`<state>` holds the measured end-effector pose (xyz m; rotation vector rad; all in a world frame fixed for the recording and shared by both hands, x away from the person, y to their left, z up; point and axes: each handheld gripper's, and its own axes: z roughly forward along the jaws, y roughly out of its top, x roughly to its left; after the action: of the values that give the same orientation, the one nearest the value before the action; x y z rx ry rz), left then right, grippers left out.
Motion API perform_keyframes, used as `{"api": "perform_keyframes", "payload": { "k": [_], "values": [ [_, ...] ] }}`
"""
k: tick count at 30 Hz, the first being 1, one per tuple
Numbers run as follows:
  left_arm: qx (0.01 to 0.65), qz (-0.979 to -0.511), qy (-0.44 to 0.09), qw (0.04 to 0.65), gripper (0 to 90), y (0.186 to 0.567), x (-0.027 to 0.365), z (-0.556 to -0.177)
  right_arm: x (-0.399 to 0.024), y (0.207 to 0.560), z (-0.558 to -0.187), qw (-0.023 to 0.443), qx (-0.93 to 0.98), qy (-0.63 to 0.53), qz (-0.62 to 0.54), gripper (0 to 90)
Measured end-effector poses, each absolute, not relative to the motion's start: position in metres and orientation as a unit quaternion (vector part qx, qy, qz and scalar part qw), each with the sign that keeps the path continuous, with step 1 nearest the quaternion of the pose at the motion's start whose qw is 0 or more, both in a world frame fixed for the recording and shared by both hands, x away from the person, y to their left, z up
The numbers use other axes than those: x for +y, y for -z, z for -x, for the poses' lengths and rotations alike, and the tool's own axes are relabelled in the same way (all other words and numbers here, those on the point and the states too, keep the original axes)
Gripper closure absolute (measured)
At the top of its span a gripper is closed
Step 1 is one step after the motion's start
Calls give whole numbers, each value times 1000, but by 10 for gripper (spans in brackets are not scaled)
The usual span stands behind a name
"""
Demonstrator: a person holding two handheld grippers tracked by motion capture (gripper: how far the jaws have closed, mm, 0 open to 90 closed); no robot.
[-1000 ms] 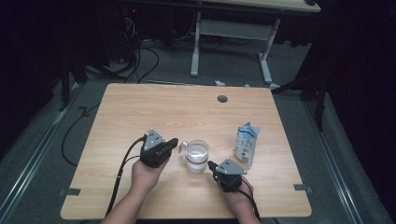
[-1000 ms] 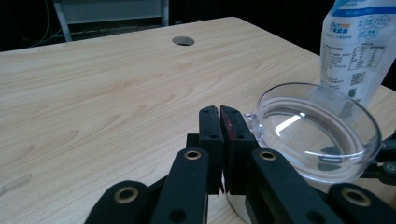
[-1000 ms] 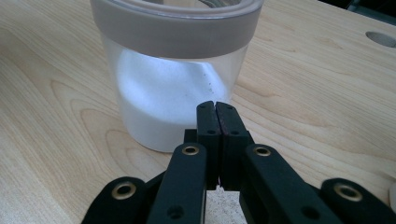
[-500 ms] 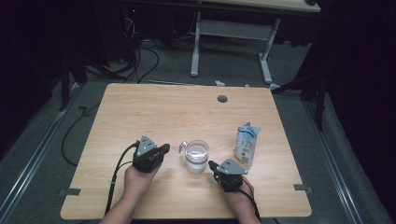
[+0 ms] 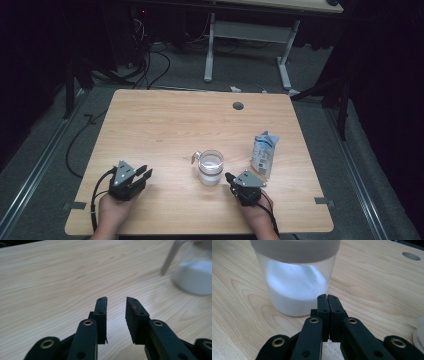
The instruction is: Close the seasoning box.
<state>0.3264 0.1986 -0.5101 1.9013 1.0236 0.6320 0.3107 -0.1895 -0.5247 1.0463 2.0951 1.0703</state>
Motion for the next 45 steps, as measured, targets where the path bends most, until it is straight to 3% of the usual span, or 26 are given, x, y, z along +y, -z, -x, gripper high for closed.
{"api": "perform_keyframes", "payload": {
  "k": [6,11,31,45],
  "values": [
    [456,-733,-252,438,604,514,228,-324,-193,524,-307,282,777,-399,-397,895],
    [463,-740,-246,422,558,520,230,-325,-195,518,-308,289,772,-408,-393,895],
    [456,-744,-245,421,510,525,231,-321,-187,501,-335,294,759,-421,-401,896],
    [449,-747,-245,425,499,525,227,-320,-182,501,-324,297,762,-425,-387,900]
  ]
}}
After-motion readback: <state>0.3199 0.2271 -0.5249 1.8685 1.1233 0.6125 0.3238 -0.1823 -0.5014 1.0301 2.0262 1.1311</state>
